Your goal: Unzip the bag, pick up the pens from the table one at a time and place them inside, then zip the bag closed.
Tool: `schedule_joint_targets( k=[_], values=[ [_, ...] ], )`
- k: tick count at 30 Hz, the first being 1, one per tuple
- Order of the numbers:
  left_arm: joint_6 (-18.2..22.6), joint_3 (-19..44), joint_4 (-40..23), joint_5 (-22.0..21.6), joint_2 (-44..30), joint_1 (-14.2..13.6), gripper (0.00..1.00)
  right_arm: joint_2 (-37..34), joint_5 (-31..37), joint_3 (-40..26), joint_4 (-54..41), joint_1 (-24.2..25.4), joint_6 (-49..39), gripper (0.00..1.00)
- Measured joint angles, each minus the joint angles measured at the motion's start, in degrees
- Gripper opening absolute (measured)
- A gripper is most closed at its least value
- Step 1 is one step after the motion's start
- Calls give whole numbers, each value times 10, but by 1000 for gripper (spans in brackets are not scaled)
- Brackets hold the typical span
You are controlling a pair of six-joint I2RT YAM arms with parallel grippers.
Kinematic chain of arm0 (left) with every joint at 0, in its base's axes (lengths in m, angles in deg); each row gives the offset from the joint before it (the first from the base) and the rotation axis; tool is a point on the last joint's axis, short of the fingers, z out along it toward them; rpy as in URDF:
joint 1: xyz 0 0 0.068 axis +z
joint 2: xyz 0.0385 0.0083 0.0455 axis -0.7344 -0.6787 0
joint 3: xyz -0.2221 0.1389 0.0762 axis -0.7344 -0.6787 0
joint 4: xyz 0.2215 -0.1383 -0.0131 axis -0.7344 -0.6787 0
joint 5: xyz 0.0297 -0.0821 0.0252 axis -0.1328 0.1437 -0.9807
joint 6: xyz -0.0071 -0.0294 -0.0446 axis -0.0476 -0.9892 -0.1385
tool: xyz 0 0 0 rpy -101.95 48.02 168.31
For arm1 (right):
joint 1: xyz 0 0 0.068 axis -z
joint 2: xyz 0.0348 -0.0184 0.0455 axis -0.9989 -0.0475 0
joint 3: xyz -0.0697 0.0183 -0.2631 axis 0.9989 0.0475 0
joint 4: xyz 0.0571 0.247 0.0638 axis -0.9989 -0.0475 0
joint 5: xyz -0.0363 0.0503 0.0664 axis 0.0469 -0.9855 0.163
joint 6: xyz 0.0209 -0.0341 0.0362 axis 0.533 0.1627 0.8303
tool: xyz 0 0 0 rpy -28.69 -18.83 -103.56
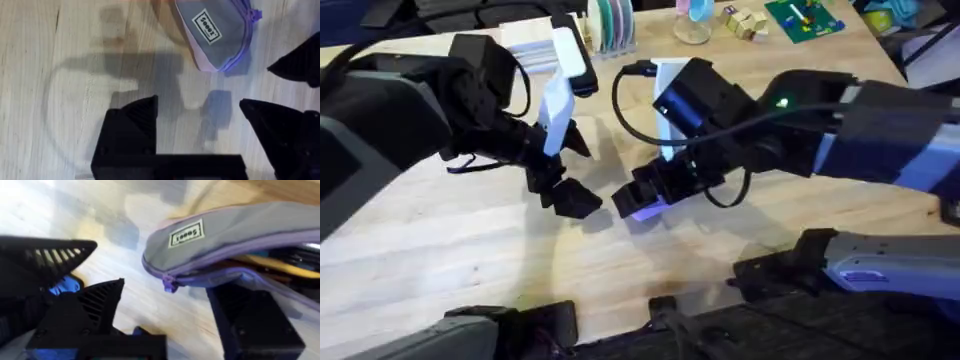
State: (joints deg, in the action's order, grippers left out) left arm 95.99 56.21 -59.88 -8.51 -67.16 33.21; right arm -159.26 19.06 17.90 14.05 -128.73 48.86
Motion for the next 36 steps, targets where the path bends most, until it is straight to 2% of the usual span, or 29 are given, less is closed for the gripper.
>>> schedule_joint_targets(
  k=[2,7,9,13,15,18,27,31,36],
  values=[
    [0,0,0,0,0,0,993,-7,3,0,10,0,3,920],
    [0,0,0,0,0,0,992,-17,15,1,21,0,8,818],
    [0,0,0,0,0,0,992,-18,22,2,24,0,9,721],
    [0,0,0,0,0,0,993,-19,28,3,32,0,12,466],
    [0,0,0,0,0,0,993,-19,26,3,37,-1,13,374],
    [0,0,0,0,0,0,993,-19,22,3,39,-1,13,293],
    [0,0,0,0,0,0,993,-19,20,3,37,-2,12,157],
    [0,0,0,0,0,0,993,-19,21,3,35,-2,12,43],
    [0,0,0,0,0,0,993,-14,21,3,33,-2,13,32]
  ],
)
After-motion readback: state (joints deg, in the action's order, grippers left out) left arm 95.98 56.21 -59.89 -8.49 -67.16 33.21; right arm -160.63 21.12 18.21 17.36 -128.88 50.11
